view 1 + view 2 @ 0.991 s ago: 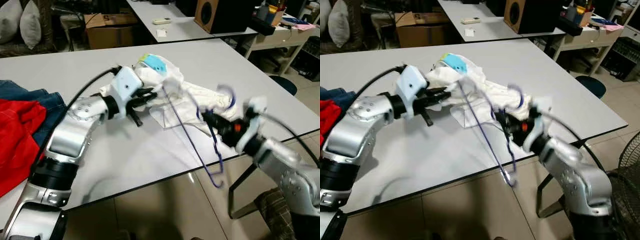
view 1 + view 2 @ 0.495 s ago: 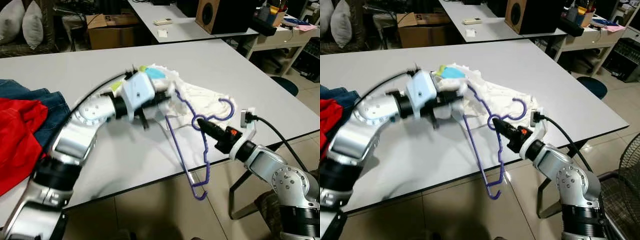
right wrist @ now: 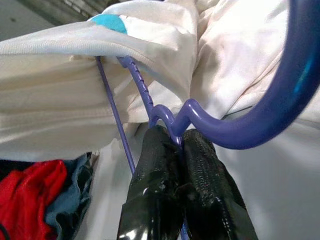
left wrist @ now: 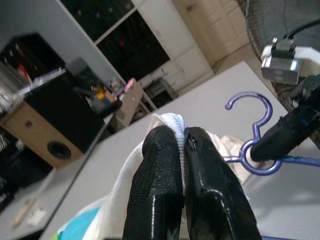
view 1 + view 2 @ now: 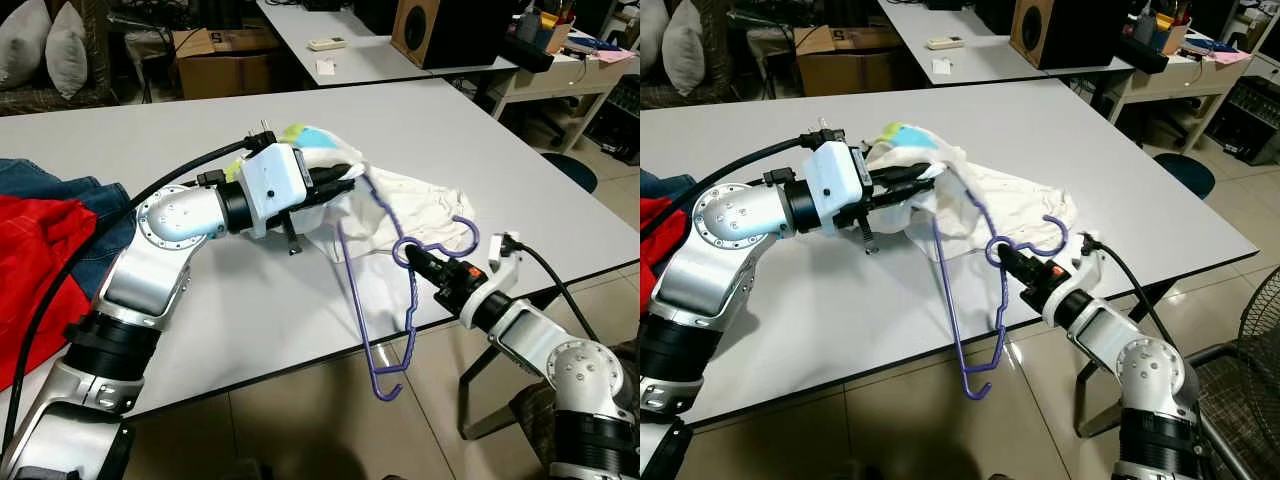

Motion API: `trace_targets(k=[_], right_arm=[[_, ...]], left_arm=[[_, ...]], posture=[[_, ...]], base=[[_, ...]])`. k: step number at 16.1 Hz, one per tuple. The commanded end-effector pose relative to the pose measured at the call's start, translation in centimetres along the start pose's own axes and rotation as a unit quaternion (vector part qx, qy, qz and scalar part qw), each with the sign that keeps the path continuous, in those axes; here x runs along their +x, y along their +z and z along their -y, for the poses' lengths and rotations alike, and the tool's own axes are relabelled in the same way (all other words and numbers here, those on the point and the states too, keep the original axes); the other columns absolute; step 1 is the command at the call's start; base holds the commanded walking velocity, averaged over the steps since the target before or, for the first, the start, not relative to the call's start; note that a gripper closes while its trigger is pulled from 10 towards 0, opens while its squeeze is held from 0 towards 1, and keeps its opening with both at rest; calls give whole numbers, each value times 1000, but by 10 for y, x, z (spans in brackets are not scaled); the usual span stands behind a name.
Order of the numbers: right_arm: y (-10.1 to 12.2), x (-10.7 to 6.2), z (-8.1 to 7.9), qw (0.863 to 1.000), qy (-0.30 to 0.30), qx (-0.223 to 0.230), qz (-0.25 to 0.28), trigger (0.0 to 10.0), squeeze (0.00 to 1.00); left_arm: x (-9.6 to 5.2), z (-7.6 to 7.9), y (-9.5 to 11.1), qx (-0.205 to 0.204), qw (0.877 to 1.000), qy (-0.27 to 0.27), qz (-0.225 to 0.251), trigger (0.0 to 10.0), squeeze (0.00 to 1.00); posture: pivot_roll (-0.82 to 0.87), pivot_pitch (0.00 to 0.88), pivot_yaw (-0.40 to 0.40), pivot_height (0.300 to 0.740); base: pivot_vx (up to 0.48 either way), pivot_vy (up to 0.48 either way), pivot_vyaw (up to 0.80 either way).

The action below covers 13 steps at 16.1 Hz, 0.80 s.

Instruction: Hang hanger

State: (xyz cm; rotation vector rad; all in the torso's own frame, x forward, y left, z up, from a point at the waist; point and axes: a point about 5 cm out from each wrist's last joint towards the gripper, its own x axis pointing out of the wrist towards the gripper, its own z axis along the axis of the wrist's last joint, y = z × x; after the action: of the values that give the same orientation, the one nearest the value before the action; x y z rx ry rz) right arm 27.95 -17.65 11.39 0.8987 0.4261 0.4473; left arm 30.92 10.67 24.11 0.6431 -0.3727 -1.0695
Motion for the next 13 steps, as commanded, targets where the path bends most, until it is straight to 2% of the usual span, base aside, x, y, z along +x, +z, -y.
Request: trace_targets(k=[1, 2, 3, 4, 7, 8, 11, 13], right_arm=[[5, -2, 4, 1000, -16, 20, 17, 10000, 0], [9, -3, 4, 998, -21, 38, 42, 10000, 0], [22, -2, 6, 992, -27, 84, 90, 10000, 0], [26, -2, 7, 990, -32, 96, 99, 10000, 0], [32, -4, 4, 981, -53, 137, 129, 10000, 0], [33, -4, 3, 978, -56, 148, 138, 10000, 0], [50, -5, -1, 959, -75, 188, 200, 10000, 0], [49, -3, -12, 962, -69, 177, 195, 10000, 0]], left_arm=[[2, 0, 8, 8, 1000, -19, 18, 0, 0], [-1, 9, 3, -7, 998, -64, 6, 0, 0], [-7, 26, -13, -27, 992, -119, -35, 0, 0], [-8, 30, -18, -27, 990, -128, -49, 0, 0], [-14, 30, -50, -6, 987, -88, -135, 0, 0], [-15, 32, -55, -8, 985, -88, -147, 0, 0], [-16, 48, -68, -34, 980, -102, -165, 0, 0], [-8, 44, -68, -49, 985, -66, -154, 0, 0]], posture=[[-7, 0, -40, 740], [-8, 0, -37, 740], [-10, 0, -31, 740], [-10, 0, -31, 740], [-15, 0, -26, 740], [-18, 0, -23, 740], [-18, 0, -22, 740], [-19, 0, -21, 740]], base=[[0, 0, 0], [0, 0, 0], [0, 0, 0], [0, 0, 0], [0, 0, 0], [0, 0, 0], [0, 0, 0], [0, 0, 0]])
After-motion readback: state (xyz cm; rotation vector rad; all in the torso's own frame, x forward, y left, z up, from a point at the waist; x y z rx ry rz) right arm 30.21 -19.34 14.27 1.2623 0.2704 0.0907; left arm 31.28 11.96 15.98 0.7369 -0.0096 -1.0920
